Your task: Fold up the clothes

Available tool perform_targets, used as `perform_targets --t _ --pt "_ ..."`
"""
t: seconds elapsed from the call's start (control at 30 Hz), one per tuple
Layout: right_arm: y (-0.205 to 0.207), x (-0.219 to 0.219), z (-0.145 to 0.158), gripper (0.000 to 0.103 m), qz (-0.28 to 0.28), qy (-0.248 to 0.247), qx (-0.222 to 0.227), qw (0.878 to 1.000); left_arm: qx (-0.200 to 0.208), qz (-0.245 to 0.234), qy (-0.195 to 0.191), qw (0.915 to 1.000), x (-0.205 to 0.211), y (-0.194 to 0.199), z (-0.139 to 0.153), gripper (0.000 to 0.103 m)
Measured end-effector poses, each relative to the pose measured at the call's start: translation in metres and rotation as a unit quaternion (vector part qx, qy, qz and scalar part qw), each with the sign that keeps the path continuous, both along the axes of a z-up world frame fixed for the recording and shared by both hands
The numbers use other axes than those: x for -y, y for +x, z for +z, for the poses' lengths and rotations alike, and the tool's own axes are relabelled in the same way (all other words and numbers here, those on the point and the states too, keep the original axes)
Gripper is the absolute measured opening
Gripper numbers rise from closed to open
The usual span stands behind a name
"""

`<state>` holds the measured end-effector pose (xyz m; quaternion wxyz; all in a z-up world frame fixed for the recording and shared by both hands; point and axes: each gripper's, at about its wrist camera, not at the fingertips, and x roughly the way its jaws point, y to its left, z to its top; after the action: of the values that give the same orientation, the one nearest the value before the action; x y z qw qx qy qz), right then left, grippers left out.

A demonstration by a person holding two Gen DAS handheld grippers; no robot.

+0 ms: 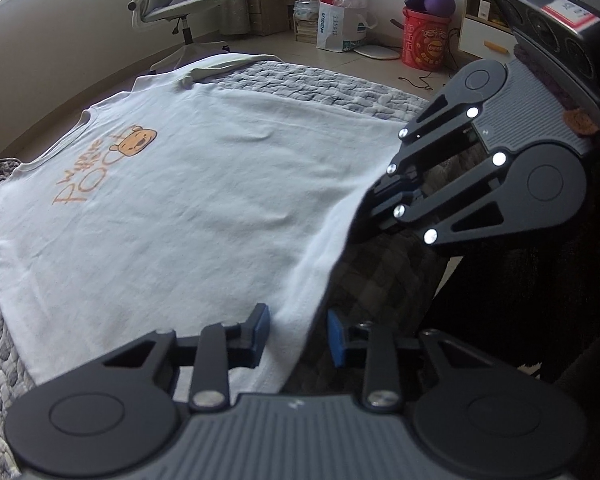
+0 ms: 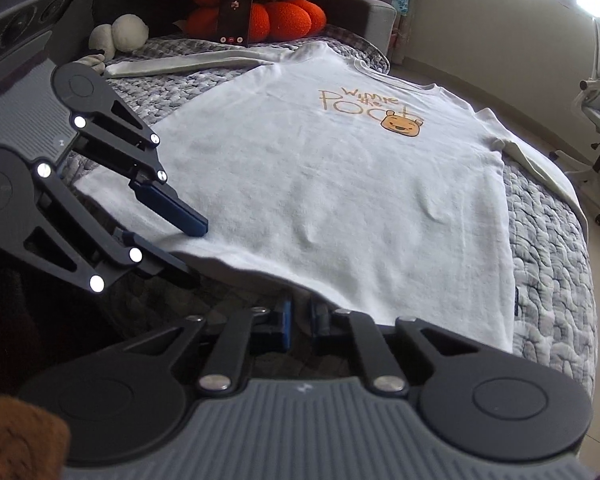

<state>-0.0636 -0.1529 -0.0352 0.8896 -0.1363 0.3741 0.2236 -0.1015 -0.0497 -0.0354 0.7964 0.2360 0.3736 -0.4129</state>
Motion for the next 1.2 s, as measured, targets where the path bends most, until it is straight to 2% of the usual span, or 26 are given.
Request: perform_targets --t 0.17,0.27,0.37,0.43,0.5,0.6,0.67,0.77,0.93,1.0,1.13,1.2 --pt "0.005 0.012 0.015 0.005 0.041 0.023 -0.033 0.998 -0.021 -0.02 -0.001 0.9996 -0.003 0.0 0.002 0.031" --pt "0.008 0.016 0.017 0.004 0.065 0.014 -0.076 0.995 -0.04 -0.044 0.002 0.9982 -0.005 -0.002 0.004 0.036" --pt "0.005 0.02 0.017 0.005 0.081 0.0 -0.106 0.991 -0.052 -0.067 -0.002 0.9964 -0.008 -0.004 0.009 0.037" --pt "0.001 0.024 0.02 0.009 0.084 -0.003 -0.103 0.991 -0.066 -0.08 -0.018 0.9945 -0.012 -0.003 0.015 0.037" --pt "-0.002 0.031 0.028 0.016 0.078 0.014 -0.094 0.992 -0.069 -0.075 -0.045 0.9937 -0.016 0.002 0.021 0.037" --pt "0.002 0.039 0.04 0.016 0.065 0.056 -0.08 0.993 -0.078 -0.062 -0.075 0.9922 -0.017 0.015 0.028 0.036" --pt "0.011 0.039 0.043 0.016 0.055 0.077 -0.074 0.993 -0.08 -0.057 -0.082 0.9918 -0.012 0.025 0.029 0.035" --pt "0.027 0.03 0.041 0.016 0.055 0.088 -0.073 0.992 -0.083 -0.056 -0.079 0.9919 -0.003 0.04 0.025 0.031" --pt "0.047 0.009 0.021 0.016 0.081 0.067 -0.102 0.989 -0.092 -0.056 -0.058 0.9925 0.004 0.058 0.009 0.024" --pt "0.049 0.004 0.011 0.017 0.094 0.051 -0.119 0.987 -0.097 -0.07 -0.052 0.9915 0.0 0.057 0.001 0.021" --pt "0.039 0.006 0.005 0.017 0.118 0.038 -0.129 0.984 -0.146 -0.101 -0.052 0.9827 -0.011 0.052 -0.003 0.021" --pt "0.033 0.009 0.005 0.017 0.126 0.033 -0.136 0.982 -0.133 -0.118 -0.045 0.9829 -0.015 0.043 -0.003 0.022"
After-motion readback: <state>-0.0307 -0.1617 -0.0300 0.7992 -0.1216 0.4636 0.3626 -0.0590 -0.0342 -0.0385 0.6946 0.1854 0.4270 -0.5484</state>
